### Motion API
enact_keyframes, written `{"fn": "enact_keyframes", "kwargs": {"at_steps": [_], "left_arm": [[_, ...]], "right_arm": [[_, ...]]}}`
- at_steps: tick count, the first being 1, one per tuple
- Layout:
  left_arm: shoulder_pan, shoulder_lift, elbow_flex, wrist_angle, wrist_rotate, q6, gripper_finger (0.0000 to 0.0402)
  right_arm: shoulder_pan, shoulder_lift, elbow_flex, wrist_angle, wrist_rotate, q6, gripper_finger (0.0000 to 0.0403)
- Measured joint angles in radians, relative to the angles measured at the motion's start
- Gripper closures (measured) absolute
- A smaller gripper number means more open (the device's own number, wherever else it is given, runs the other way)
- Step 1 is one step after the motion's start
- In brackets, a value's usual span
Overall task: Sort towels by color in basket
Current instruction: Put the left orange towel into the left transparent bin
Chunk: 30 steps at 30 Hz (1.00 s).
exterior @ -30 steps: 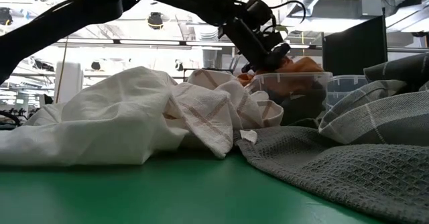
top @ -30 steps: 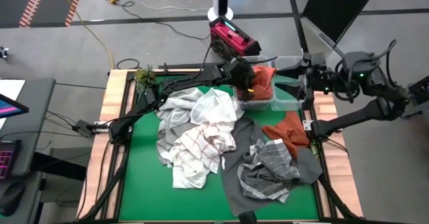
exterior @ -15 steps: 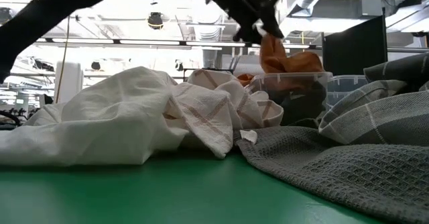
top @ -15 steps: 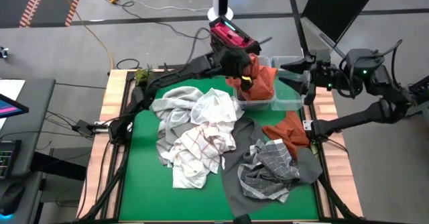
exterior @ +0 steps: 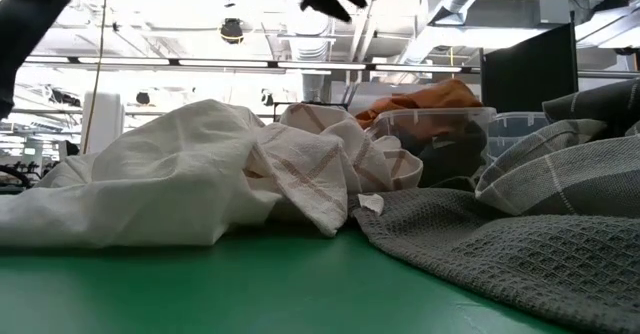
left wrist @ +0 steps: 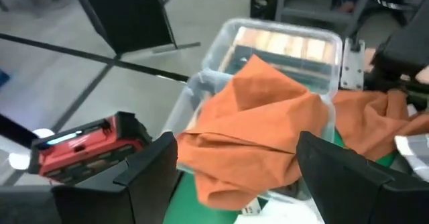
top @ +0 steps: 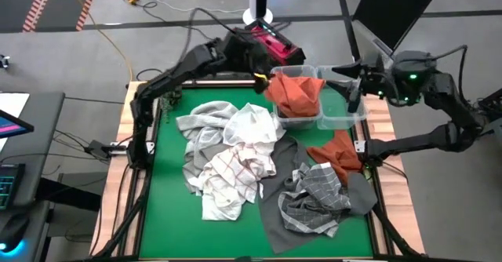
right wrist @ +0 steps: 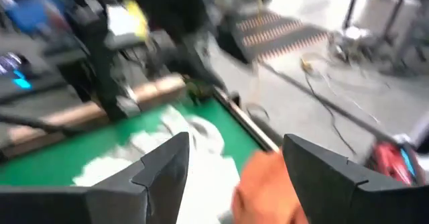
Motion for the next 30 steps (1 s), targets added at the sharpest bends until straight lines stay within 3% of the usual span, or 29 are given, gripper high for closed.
{"fn": "enact_keyframes", "kwargs": {"at_steps": [10,20,25,30], "left_arm": [[0.008,-0.161,0.000,-0.018,-0.058,-0.017,0.0108],[-0.002,-0.277,0.000,-0.074,-0.083,-0.040,0.0108],[-0.002,-0.320,0.000,-0.135,-0.119,-0.036,0.0108],[-0.002,-0.354,0.000,-0.216,-0.151,-0.026,0.0108]], "right_arm": [[-0.150,0.213,-0.103,-0.035,-0.001,-0.110,0.0133],[-0.331,0.523,-0.137,-0.018,-0.008,-0.384,0.0133],[-0.366,0.731,-0.137,0.001,-0.008,-0.527,0.0137],[-0.347,0.903,-0.137,0.003,-0.008,-0.583,0.0168]]}}
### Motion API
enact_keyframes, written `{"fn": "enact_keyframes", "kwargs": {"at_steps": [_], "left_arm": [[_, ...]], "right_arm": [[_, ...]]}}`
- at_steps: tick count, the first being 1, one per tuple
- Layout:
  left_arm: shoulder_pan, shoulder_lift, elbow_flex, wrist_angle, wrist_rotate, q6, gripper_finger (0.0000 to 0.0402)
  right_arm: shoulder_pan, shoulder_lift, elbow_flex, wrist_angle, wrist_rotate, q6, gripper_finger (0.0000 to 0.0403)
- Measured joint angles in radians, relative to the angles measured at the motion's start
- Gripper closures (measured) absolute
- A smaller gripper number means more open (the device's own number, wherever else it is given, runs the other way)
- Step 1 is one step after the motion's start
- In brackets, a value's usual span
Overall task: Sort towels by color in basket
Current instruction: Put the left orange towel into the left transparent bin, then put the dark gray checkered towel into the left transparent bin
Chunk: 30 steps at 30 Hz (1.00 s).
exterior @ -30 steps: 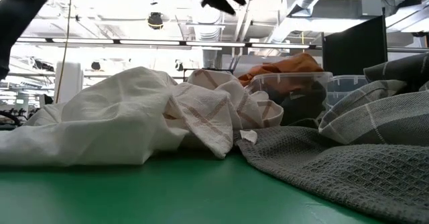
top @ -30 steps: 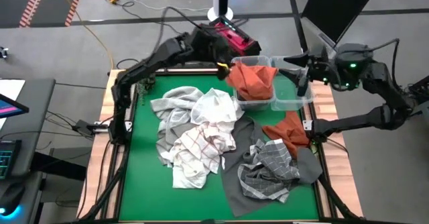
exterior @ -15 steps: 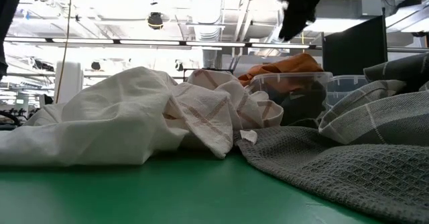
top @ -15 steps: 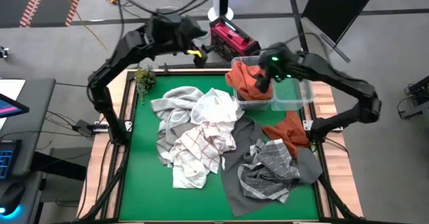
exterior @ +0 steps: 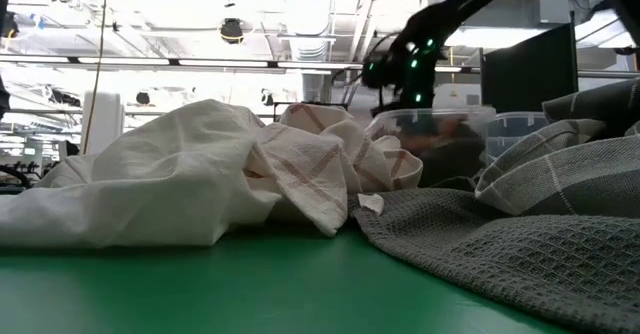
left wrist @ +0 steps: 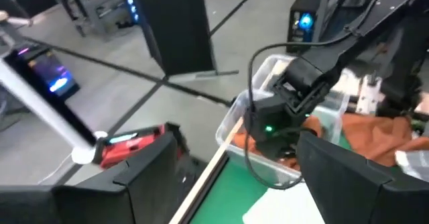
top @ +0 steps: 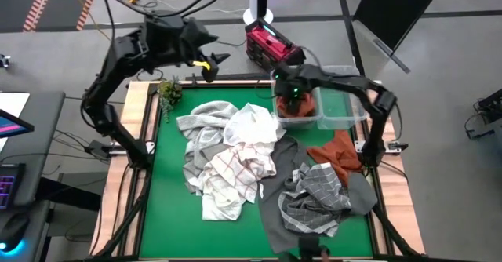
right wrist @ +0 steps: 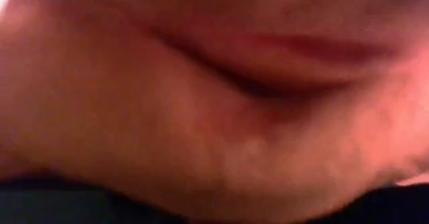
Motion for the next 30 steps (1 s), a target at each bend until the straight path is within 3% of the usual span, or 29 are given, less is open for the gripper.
{"fn": "enact_keyframes", "kwargs": {"at_steps": [4,8,15,21,25,30], "left_arm": [[0.000,-0.032,0.000,-0.056,-0.035,0.000,0.0108],[0.000,-0.051,0.000,-0.066,-0.058,0.001,0.0108],[0.000,-0.056,0.000,-0.060,-0.052,0.000,0.0108],[-0.003,-0.042,-0.013,-0.023,0.012,0.012,0.0108],[-0.011,-0.039,-0.106,0.105,0.096,0.015,0.0109],[-0.059,-0.036,-0.345,0.257,0.161,0.005,0.0109]], "right_arm": [[0.026,0.073,0.002,-0.004,-0.003,-0.029,0.0199],[0.029,0.052,0.001,-0.025,-0.003,-0.026,0.0221],[-0.004,-0.134,0.000,-0.075,-0.003,-0.023,0.0231],[-0.041,-0.290,0.001,-0.113,-0.017,0.075,0.0214],[-0.043,-0.371,0.001,-0.263,-0.033,0.164,0.0179],[0.045,-0.511,0.001,-0.402,-0.068,0.253,0.0155]]}}
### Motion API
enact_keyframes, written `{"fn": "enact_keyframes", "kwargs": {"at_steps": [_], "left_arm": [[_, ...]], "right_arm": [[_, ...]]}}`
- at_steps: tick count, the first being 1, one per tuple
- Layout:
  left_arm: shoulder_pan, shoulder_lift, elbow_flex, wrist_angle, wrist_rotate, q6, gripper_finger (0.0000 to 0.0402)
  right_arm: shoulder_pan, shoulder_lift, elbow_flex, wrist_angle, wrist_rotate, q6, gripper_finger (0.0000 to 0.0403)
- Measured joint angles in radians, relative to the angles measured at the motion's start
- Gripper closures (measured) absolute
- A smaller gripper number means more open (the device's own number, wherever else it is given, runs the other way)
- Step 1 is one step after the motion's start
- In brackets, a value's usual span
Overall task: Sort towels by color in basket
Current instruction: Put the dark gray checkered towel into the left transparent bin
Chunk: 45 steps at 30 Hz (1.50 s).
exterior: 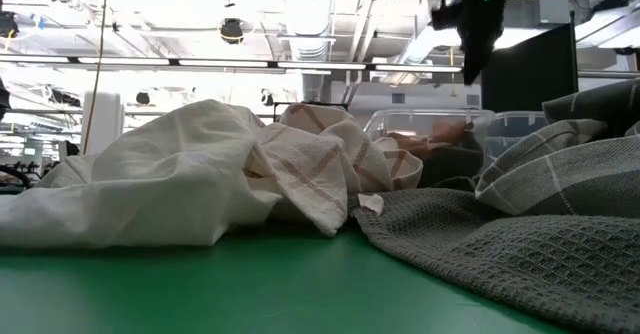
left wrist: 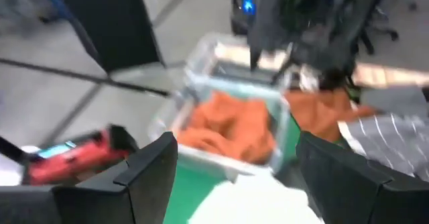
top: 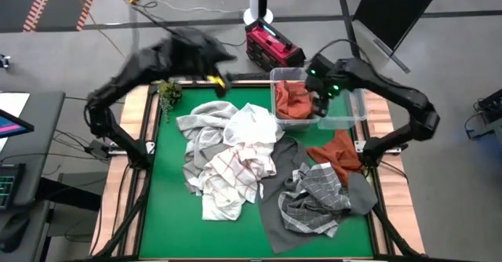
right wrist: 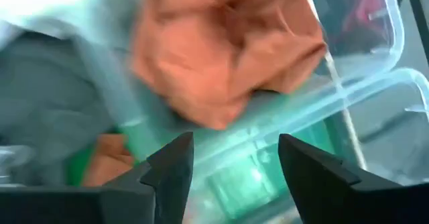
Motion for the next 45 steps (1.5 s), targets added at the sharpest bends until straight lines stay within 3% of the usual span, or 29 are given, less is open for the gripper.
{"fn": "enact_keyframes", "kwargs": {"at_steps": [5,9,16,25,30,32,34,38,39,45], "left_arm": [[-0.042,0.002,-0.248,0.195,0.058,-0.137,0.0109],[-0.094,0.002,-0.373,0.407,0.106,-0.251,0.0109],[-0.121,-0.011,-0.391,0.459,0.100,-0.278,0.0109],[-0.064,-0.059,-0.390,0.355,0.070,-0.230,0.0109],[-0.028,-0.059,-0.390,0.331,0.075,-0.213,0.0109],[-0.017,-0.059,-0.390,0.323,0.075,-0.199,0.0109],[-0.007,-0.059,-0.390,0.322,0.075,-0.192,0.0109],[0.004,-0.060,-0.390,0.329,0.117,-0.186,0.0109],[0.006,-0.060,-0.390,0.336,0.141,-0.177,0.0109],[-0.011,-0.048,-0.394,0.528,0.327,-0.116,0.0109]], "right_arm": [[0.159,-0.124,0.000,0.005,-0.025,0.145,0.0154],[0.307,-0.172,-0.056,0.063,-0.101,0.286,0.0154],[0.573,-0.186,-0.312,0.270,-0.214,0.563,0.0154],[0.974,-0.111,-0.440,0.382,-0.256,0.599,0.0153],[1.028,-0.018,-0.517,0.486,-0.250,0.670,0.0158],[1.034,0.029,-0.537,0.475,-0.247,0.692,0.0178],[1.034,0.070,-0.545,0.448,-0.246,0.709,0.0224],[1.030,0.070,-0.540,0.440,-0.247,0.714,0.0367],[1.026,0.058,-0.535,0.437,-0.247,0.716,0.0379],[0.929,-0.080,-0.470,0.413,-0.178,0.706,0.0381]]}}
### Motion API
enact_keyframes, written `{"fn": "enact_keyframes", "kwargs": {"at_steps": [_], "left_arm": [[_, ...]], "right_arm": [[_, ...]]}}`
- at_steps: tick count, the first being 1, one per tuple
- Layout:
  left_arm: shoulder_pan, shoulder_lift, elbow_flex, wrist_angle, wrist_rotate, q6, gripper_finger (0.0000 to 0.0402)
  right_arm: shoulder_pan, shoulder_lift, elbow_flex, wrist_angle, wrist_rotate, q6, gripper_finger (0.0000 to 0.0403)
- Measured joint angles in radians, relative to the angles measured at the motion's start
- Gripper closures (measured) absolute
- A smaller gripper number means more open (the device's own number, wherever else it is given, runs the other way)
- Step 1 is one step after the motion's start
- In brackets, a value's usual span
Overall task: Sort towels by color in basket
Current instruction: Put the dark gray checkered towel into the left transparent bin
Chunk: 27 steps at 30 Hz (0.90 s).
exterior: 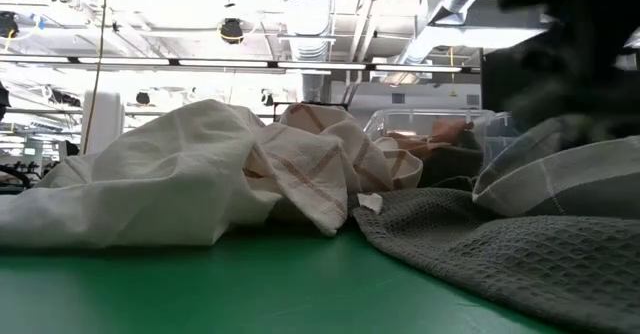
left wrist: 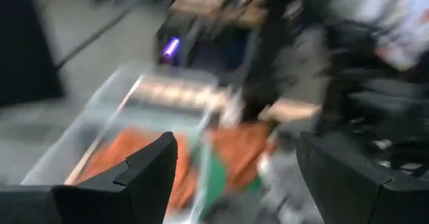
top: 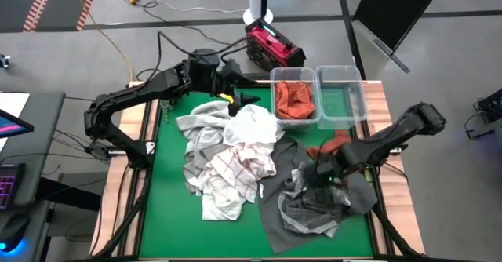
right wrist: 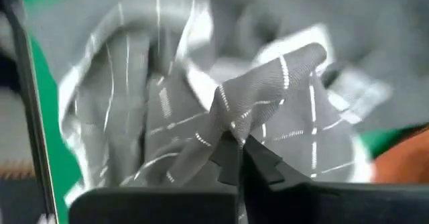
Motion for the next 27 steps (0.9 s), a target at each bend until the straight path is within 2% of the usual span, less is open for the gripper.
{"fn": "enact_keyframes", "kwargs": {"at_steps": [3,5,7,11,15,20,24,27], "left_arm": [[-0.019,0.026,-0.034,0.182,0.086,0.011,0.0109],[-0.033,0.056,-0.061,0.302,0.106,-0.001,0.0109],[-0.048,0.098,-0.071,0.356,0.115,-0.025,0.0109],[-0.073,0.164,-0.072,0.445,0.114,-0.117,0.0109],[-0.078,0.168,-0.071,0.571,0.113,-0.191,0.0109],[-0.061,0.119,-0.071,0.651,0.046,-0.182,0.0109],[-0.053,0.035,-0.069,0.652,-0.064,-0.055,0.0109],[-0.051,-0.011,-0.069,0.646,-0.126,0.038,0.0109]], "right_arm": [[-0.089,-0.077,0.051,0.009,0.080,-0.033,0.0384],[-0.157,-0.123,0.089,0.011,0.151,-0.056,0.0383],[-0.222,-0.164,0.128,0.038,0.219,-0.078,0.0381],[-0.330,-0.250,0.204,0.173,0.280,-0.132,0.0381],[-0.406,-0.312,0.268,0.344,0.335,-0.216,0.0383],[-0.503,-0.343,0.352,0.565,0.380,-0.438,0.0384],[-0.617,-0.326,0.418,0.747,0.383,-0.643,0.0384],[-0.704,-0.286,0.445,0.863,0.383,-0.732,0.0384]]}}
